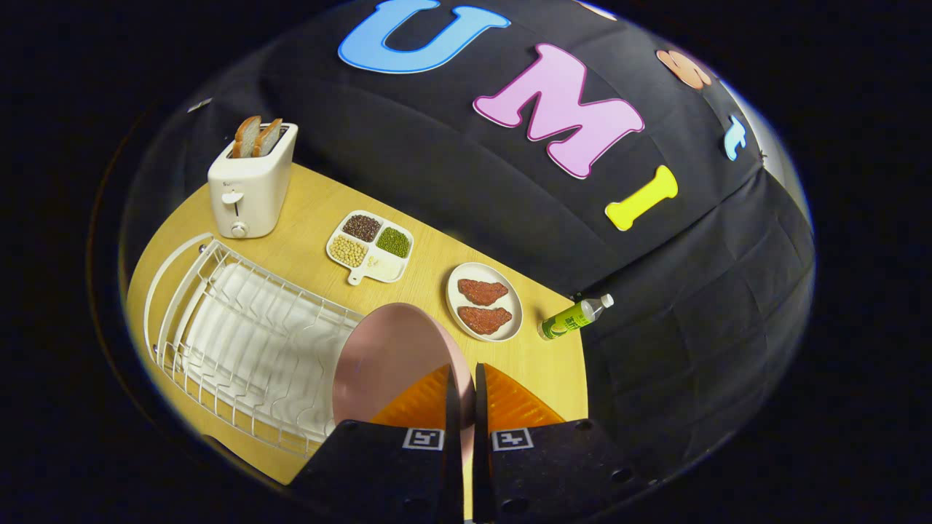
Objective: Take the plate from the dish rack, then take the spoon from the basket and place it into the plate.
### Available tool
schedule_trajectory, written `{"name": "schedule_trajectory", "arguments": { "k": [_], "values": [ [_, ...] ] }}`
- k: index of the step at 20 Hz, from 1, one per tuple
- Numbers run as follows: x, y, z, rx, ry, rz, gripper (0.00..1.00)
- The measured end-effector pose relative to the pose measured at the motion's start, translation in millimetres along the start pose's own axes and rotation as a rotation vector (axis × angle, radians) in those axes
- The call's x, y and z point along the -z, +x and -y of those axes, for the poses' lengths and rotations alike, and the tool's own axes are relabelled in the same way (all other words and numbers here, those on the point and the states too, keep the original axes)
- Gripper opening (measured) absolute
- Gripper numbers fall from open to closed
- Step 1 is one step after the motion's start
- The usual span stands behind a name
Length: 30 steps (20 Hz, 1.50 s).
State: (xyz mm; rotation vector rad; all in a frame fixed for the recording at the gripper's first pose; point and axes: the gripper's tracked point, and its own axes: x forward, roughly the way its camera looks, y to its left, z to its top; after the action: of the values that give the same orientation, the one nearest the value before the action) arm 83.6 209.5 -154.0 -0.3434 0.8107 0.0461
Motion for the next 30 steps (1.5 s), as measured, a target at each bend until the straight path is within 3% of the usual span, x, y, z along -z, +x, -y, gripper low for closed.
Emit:
{"name": "schedule_trajectory", "arguments": {
  "k": [8, 16, 23, 30],
  "values": [
    [32.9, -40.6, 37.4, -0.182, 0.282, -0.001, 0.10],
    [126.6, -88.9, 42.8, -0.363, 0.440, -0.029, 0.09],
    [246.2, -98.4, -8.2, -0.548, 0.610, -0.225, 0.09],
    [296.0, -57.7, -54.4, -0.598, 0.832, -0.328, 0.09]
  ]
}}
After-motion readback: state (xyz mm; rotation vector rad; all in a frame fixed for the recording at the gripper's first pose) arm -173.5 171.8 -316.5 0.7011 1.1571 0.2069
